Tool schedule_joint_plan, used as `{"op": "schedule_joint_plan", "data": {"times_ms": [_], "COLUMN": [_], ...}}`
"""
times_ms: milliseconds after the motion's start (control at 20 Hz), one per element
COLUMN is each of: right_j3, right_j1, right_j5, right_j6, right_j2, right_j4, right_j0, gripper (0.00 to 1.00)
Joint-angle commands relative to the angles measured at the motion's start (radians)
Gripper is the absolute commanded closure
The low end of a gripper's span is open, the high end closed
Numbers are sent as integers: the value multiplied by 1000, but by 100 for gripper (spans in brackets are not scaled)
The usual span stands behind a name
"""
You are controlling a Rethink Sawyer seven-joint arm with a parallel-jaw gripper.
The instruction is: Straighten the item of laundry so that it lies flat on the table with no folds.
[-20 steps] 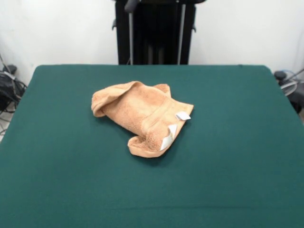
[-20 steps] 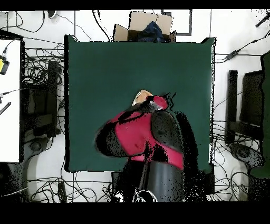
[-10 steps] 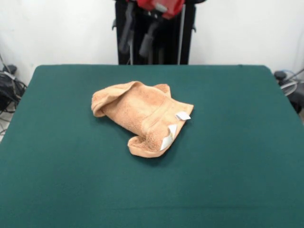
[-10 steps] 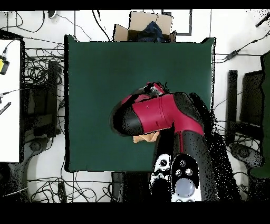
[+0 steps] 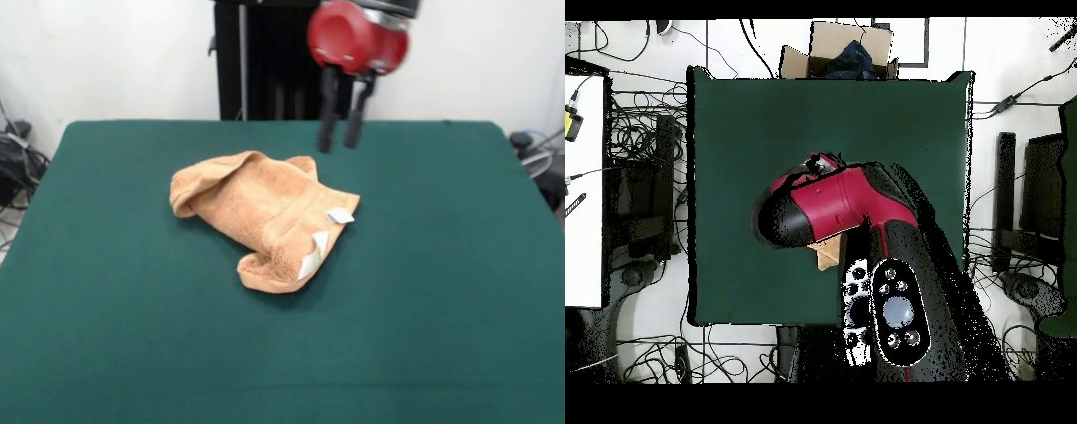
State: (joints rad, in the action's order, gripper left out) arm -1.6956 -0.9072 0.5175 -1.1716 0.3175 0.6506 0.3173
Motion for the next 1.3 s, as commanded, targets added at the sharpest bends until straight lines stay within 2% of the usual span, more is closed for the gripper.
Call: {"op": "schedule_joint_plan", "data": {"times_ms": [50,350,450,600,800,900,1050,1300], "right_j3": [-182,-237,-254,-303,-369,-409,-416,-422], "right_j1": [35,11,-4,-3,-20,-34,-49,-171], "right_j5": [-124,-121,-89,-27,79,88,104,183], "right_j6": [21,116,168,270,337,349,340,306], "right_j2": [195,336,397,540,664,715,702,695], "right_j4": [-17,-20,-27,-69,-121,-135,-110,-147], "right_j0": [25,117,161,272,359,407,415,393], "gripper": [0,0,0,0,0,0,0,0]}}
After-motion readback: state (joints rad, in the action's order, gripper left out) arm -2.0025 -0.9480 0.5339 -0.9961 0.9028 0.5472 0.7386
